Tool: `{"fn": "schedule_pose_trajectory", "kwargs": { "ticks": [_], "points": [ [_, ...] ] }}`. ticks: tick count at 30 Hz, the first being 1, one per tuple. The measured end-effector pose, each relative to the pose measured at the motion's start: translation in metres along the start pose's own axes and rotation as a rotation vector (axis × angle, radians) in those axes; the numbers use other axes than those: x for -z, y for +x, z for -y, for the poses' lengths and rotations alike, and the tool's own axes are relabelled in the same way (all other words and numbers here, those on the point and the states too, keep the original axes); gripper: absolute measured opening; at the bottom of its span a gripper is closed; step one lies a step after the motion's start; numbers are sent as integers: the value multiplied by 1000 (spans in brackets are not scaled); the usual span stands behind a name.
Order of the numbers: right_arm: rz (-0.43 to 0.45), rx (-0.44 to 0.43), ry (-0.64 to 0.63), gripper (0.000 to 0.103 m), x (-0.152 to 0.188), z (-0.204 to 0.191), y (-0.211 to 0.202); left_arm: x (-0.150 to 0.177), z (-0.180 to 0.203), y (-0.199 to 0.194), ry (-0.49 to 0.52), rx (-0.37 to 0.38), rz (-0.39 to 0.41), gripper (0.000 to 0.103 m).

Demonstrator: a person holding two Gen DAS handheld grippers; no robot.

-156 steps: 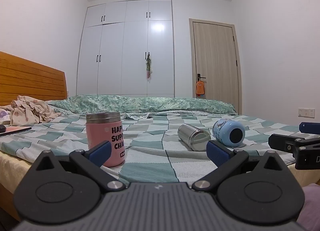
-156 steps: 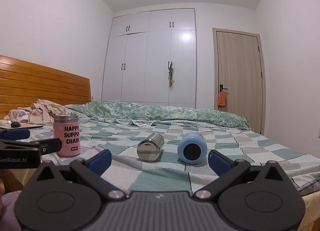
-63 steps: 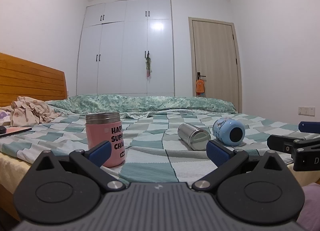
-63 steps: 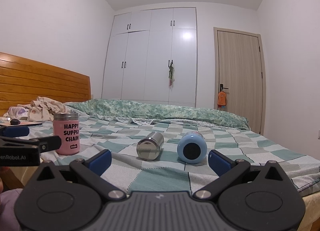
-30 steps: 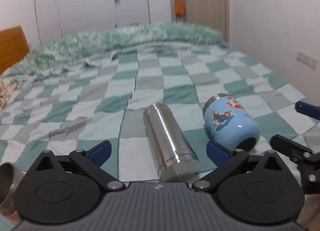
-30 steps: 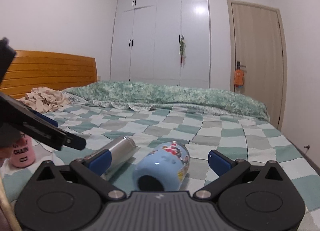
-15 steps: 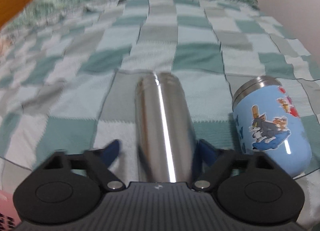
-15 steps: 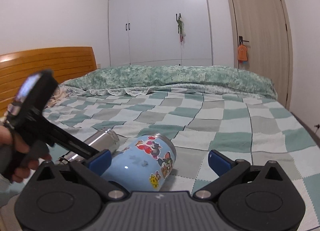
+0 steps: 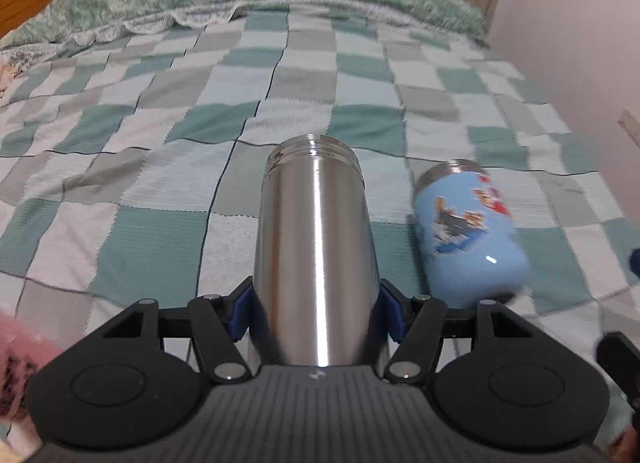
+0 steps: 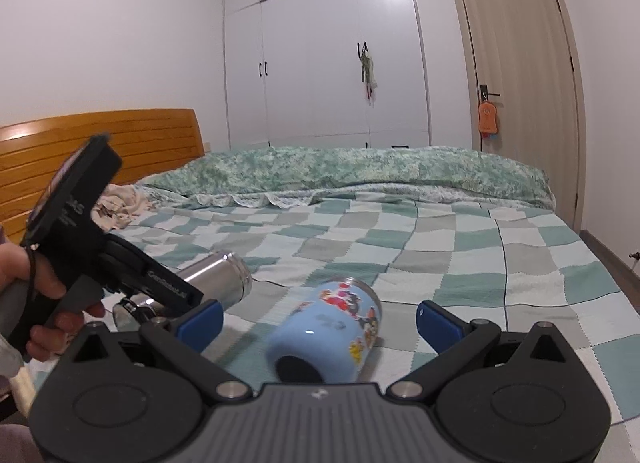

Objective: Flip cup upright

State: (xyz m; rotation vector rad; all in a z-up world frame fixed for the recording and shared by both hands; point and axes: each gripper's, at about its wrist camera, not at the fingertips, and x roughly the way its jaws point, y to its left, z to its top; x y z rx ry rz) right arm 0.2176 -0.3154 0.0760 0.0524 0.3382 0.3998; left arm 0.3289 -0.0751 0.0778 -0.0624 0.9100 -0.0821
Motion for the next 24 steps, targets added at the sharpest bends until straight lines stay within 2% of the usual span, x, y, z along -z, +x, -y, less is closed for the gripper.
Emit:
{"fn": "schedule_pose_trajectory", "kwargs": {
  "ticks": [6,10,15,22,24],
  "points": [
    [13,-8,7,103,2,-24,-34,37,0,-52,25,44,37,64],
    [-1,-6,4,103,13,-41,-57,71,1,-71,34,73,42,64],
    [-42,23,5,103,37,-59,-78,103,2,-65,23,85,18,64],
    [-83,52,6,103,67,-71,-99,134,8,-32,11,61,-21,64],
    [-93,62,-15,103,71,-75,-102,136,9,-33,13,59,0,64]
  ]
}}
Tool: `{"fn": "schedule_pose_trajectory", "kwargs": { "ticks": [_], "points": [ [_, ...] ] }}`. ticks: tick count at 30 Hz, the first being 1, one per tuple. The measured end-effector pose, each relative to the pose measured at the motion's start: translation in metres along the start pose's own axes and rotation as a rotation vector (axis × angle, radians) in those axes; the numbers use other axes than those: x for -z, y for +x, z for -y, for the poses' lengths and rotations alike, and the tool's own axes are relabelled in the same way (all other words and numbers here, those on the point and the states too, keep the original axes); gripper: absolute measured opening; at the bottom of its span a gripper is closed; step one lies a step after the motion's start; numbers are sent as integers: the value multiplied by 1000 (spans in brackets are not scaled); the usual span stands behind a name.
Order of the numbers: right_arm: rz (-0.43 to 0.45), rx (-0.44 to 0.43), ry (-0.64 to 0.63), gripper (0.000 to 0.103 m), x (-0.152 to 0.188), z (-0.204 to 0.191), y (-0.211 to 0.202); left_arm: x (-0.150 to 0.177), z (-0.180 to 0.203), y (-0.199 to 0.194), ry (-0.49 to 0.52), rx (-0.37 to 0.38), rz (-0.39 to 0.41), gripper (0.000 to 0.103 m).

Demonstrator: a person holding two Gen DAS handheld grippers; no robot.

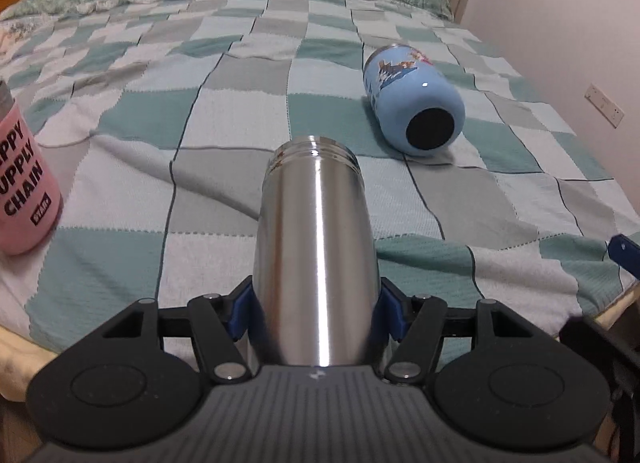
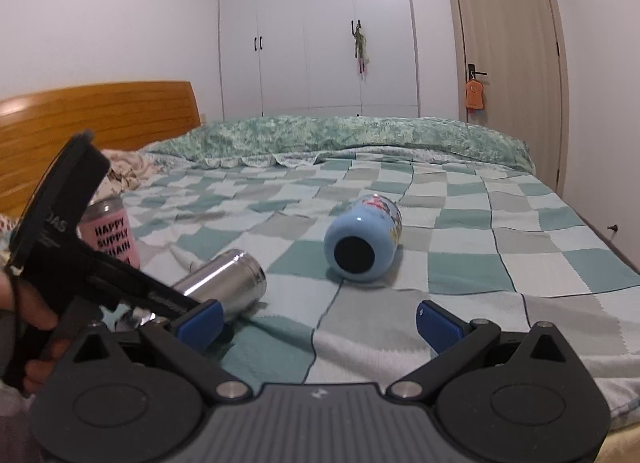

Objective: Flip cup upright

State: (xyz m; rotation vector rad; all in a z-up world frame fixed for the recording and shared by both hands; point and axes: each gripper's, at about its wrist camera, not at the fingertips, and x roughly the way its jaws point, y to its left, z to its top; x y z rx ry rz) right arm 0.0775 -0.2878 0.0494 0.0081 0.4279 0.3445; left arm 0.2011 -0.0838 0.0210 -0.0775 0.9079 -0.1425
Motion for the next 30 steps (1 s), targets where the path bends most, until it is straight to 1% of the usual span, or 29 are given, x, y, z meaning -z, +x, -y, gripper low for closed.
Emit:
{"fn": "schedule_pose_trajectory", "kwargs": {
  "ticks": [2,4,6,7,9,10,13,15,19,22,25,30],
  "points": [
    [-5,6,-12,103,1,-2,-3,0,0,-2,12,10,-4,64],
    [-4,9,-13,103,-2,-2,-6,0,-2,-6,18,23,0,73],
    [6,9,-16,103,-6,-2,-10,0,-5,-17,29,57,33,99],
    [9,10,-19,103,-8,-3,-13,1,-7,-26,36,69,66,103],
    [12,8,-27,103,-13,-5,-16,0,-13,-48,63,83,130,103],
    [12,6,-31,103,-15,-7,-17,0,-16,-56,72,85,148,103],
    [6,-11,-41,103,-24,-16,-16,-1,-35,-83,81,61,212,103],
    [-4,-33,-43,103,-31,-26,-11,0,-51,-96,86,26,236,103],
    [-55,-77,-44,103,-43,-50,8,5,-82,-109,103,-20,254,103],
    [-120,-88,-47,103,-52,-72,30,14,-106,-110,126,-47,256,103],
    [-200,-77,-27,103,-58,-90,58,21,-127,-104,118,-46,250,103],
    [-342,-62,53,103,-62,-101,105,23,-155,-89,83,-31,236,103]
  ]
}}
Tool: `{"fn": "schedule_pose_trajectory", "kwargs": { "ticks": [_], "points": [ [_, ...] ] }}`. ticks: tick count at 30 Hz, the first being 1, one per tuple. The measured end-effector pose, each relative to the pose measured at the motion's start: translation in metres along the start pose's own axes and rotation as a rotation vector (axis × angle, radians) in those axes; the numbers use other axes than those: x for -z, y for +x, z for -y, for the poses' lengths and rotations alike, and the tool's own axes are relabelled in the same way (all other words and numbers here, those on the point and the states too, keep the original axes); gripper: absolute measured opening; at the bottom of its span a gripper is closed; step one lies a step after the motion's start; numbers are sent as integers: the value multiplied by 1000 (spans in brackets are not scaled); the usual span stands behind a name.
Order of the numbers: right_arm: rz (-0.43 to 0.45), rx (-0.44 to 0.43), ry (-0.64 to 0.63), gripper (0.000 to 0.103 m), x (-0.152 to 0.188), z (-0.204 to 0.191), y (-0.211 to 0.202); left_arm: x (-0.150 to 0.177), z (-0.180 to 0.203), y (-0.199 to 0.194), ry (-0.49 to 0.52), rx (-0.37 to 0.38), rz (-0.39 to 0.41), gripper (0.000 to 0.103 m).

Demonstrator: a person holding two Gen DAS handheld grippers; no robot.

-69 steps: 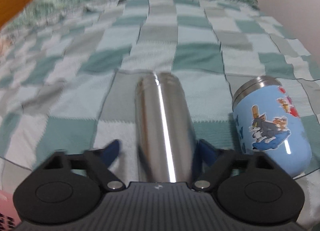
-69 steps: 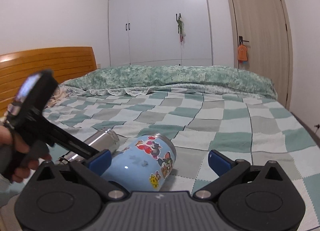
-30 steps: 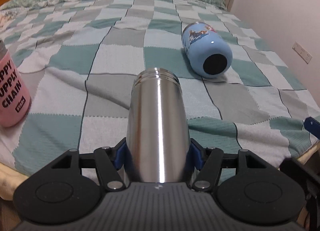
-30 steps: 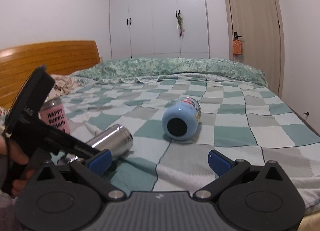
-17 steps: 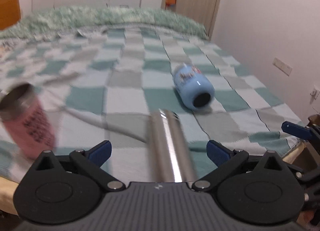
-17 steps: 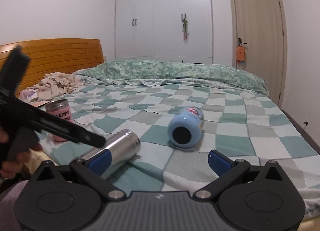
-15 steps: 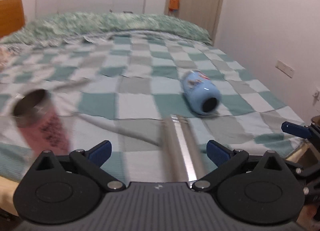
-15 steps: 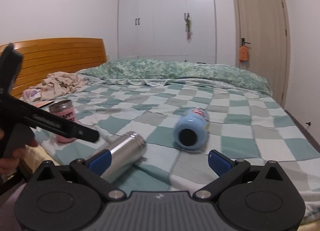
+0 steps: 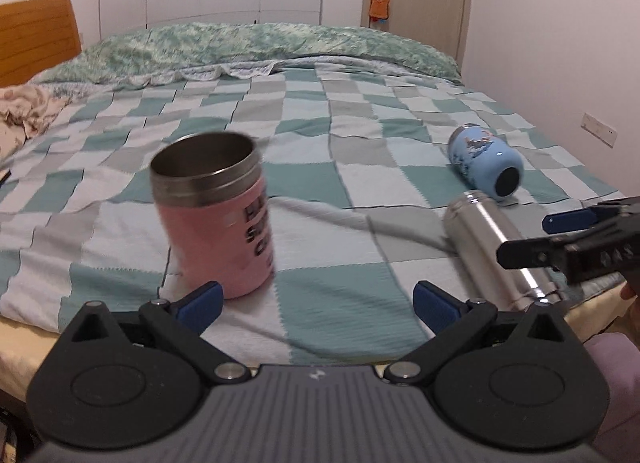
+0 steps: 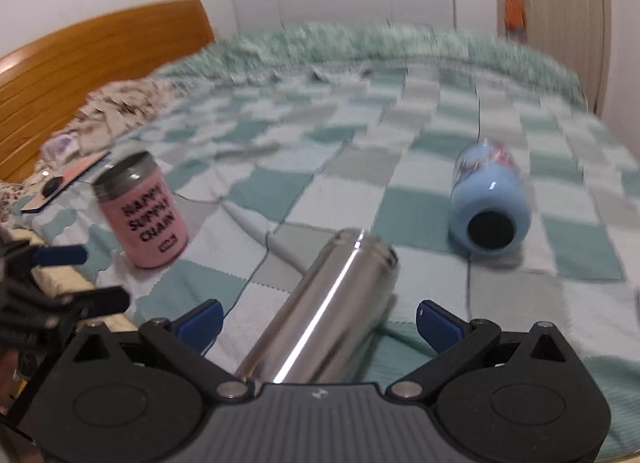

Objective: Flip cup upright

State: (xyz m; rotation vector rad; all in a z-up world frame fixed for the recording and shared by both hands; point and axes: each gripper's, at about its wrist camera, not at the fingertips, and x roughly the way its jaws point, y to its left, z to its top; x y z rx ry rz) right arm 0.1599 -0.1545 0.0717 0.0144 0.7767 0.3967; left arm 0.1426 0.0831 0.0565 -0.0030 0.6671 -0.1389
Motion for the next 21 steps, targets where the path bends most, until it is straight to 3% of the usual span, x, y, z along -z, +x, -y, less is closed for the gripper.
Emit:
{"fn": "schedule_pose_trajectory", "kwargs": {
  "ticks": [8,10,11,12,13,17,21],
  "points": [
    [-170,37,139,102,-21,11,53,5,-25,14,-22,15,1,103],
    [-211,37,174,96,-25,16,65,7,-27,16,-30,24,7,103],
    [-236,26,204,85,-25,20,71,7,-27,17,-33,29,10,103],
    [-264,10,240,68,-25,23,77,8,-27,17,-33,32,12,103],
    [-282,4,266,67,-24,26,81,8,-27,17,-33,35,15,103],
    [-253,-30,288,66,-23,27,74,8,-30,15,-41,38,25,103],
    [-169,-81,276,66,-16,22,54,8,-34,10,-63,32,40,103]
  ]
}}
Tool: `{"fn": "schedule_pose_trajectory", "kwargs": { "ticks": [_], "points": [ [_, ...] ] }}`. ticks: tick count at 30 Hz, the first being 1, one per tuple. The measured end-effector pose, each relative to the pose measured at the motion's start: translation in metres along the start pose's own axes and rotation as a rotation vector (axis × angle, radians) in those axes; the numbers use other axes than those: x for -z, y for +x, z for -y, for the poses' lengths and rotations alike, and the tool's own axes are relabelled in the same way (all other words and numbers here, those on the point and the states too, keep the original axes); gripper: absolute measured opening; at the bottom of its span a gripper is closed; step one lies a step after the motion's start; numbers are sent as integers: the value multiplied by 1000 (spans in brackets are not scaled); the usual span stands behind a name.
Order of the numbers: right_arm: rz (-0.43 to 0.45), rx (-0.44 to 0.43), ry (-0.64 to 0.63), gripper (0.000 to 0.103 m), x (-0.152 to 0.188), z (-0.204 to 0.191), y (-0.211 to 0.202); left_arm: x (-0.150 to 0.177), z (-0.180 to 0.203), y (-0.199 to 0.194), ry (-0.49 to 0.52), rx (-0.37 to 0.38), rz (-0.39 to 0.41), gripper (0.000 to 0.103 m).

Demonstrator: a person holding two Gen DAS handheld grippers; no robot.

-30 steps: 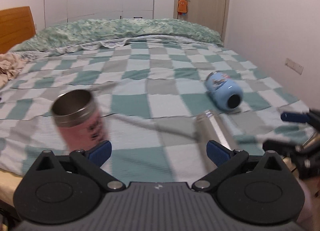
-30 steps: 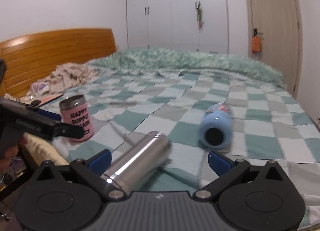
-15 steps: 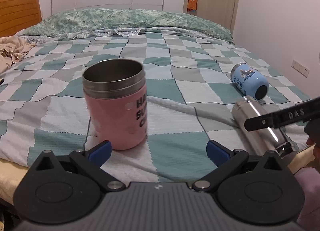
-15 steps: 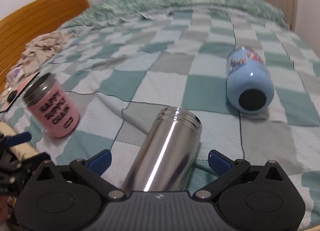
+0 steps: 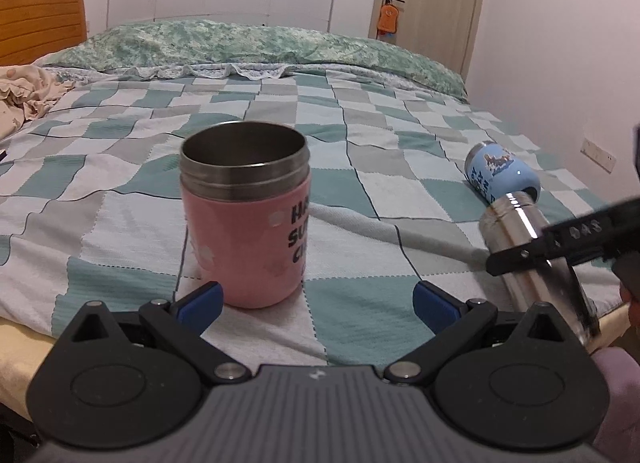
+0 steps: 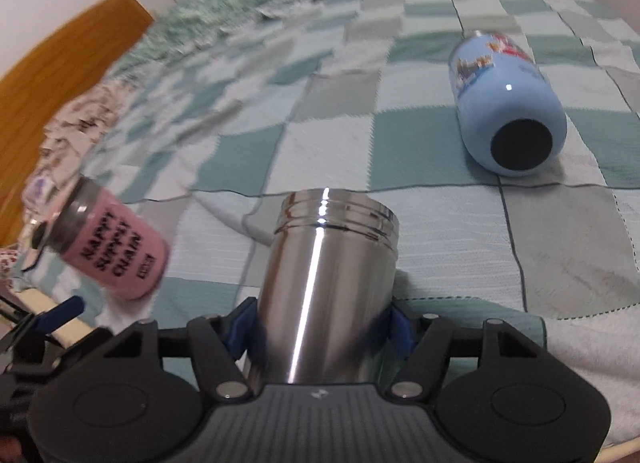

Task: Flip cup upright
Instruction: 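Rotate the silver bottle upright with the right tool beside the pink tumbler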

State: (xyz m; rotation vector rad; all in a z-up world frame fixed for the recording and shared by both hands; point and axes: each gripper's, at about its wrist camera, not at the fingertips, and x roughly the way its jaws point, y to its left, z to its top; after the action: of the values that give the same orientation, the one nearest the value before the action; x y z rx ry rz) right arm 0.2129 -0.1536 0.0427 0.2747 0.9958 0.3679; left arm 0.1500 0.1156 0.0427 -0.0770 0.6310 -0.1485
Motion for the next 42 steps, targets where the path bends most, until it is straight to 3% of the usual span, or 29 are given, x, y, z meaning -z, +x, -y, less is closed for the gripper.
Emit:
{"fn": "schedule_pose_trajectory", "kwargs": {
  "ticks": [10,17,22,26,34,42],
  "points": [
    [306,-101,-140,65,35,-20,-47,4,-5,-18,-20,-9,26,103],
    [523,-129,-332,63,21,-66,-63,-5,-5,-27,-5,-41,47,103],
    [655,-93,-468,63,3,-106,-60,-9,-11,-32,-5,-64,63,103],
    [670,-66,-506,63,-6,-125,-35,-8,-18,-31,-15,-77,69,103],
    [551,-8,-514,63,10,-119,39,-3,-32,-25,-26,-98,59,103],
    [596,-7,-536,63,25,-123,42,-2,-32,-27,-24,-109,60,103]
  ]
}}
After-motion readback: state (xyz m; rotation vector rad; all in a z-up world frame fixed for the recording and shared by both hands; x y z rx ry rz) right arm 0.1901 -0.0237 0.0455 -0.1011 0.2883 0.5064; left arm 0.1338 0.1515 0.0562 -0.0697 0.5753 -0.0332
